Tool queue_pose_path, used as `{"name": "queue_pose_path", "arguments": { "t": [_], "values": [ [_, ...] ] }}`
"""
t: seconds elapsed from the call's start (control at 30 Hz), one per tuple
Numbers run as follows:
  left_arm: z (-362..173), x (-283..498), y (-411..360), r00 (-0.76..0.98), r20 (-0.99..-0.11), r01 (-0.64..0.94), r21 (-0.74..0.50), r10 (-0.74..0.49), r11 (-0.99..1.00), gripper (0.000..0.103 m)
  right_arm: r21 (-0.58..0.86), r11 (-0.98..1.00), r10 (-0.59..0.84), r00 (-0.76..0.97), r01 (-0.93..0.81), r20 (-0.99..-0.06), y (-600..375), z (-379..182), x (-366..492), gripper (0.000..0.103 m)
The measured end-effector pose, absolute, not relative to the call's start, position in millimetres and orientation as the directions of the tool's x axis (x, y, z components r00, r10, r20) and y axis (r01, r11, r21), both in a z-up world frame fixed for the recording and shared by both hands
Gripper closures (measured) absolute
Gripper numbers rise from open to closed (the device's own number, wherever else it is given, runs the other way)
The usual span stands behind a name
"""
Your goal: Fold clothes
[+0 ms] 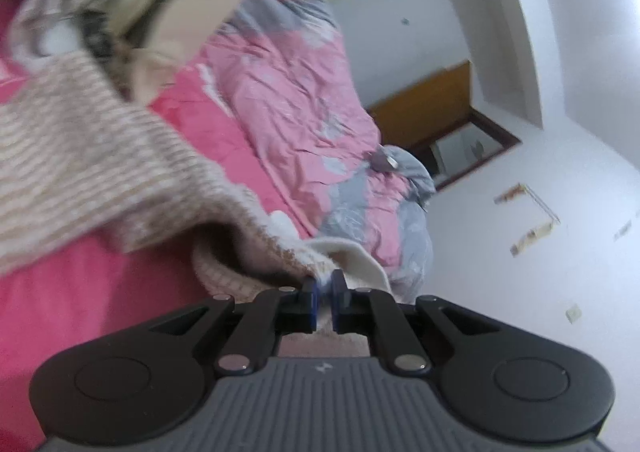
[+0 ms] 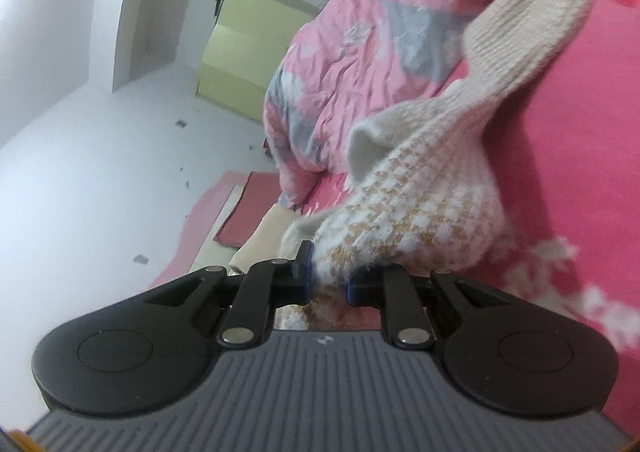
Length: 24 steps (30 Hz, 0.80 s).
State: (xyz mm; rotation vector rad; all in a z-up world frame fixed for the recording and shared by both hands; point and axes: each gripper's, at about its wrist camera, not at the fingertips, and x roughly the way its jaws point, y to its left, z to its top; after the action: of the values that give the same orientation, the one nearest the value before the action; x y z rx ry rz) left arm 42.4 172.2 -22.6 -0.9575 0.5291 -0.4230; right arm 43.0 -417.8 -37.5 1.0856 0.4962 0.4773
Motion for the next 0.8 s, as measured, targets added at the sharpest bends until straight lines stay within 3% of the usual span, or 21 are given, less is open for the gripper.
{"name": "queue_pose_path", "arguments": {
  "t": [0.1, 0.23, 0.33, 0.37, 0.4, 0.47, 0.6, 0.7, 0.8],
  "values": [
    [-44, 39, 181, 0.809, -0.282, 0.038, -0.851, -0.515, 0.524, 0.096, 0.923, 0.382, 0.552, 0.814, -0.053, -0.181, -440, -62, 28, 0.090],
    [-73, 42, 174, 0.806, -0.366, -0.025, -0.806, -0.466, 0.591, 0.093, 0.852, 0.521, 0.517, 0.776, 0.050, -0.361, -446, -98, 29, 0.088],
    [-80, 34, 172, 0.810, -0.385, -0.043, -0.791, -0.442, 0.610, 0.064, 0.818, 0.564, 0.493, 0.750, 0.109, -0.440, -446, -108, 23, 0.079],
    [-80, 30, 171, 0.812, -0.393, -0.044, -0.778, -0.431, 0.626, 0.047, 0.813, 0.572, 0.488, 0.753, 0.107, -0.442, -448, -103, 19, 0.072],
    [-80, 27, 169, 0.813, -0.401, -0.042, -0.764, -0.422, 0.644, 0.040, 0.794, 0.599, 0.466, 0.762, 0.103, -0.450, -448, -94, 12, 0.066],
    [-79, 21, 164, 0.811, -0.417, -0.034, -0.735, -0.411, 0.677, 0.039, 0.726, 0.680, 0.386, 0.793, 0.101, -0.472, -448, -73, -5, 0.040],
    [-78, 14, 147, 0.801, -0.431, 0.008, -0.686, -0.415, 0.728, 0.037, 0.589, 0.807, 0.267, 0.860, 0.046, -0.434, -439, -30, -37, 0.036],
    [-80, 13, 132, 0.797, -0.430, 0.043, -0.660, -0.424, 0.750, 0.037, 0.571, 0.808, 0.389, 0.861, -0.147, -0.329, -407, -8, -43, 0.030],
    [-82, 13, 116, 0.792, -0.428, 0.079, -0.635, -0.435, 0.768, 0.037, 0.503, 0.804, 0.522, 0.780, -0.316, -0.345, -352, -1, -24, 0.029]
  ]
}}
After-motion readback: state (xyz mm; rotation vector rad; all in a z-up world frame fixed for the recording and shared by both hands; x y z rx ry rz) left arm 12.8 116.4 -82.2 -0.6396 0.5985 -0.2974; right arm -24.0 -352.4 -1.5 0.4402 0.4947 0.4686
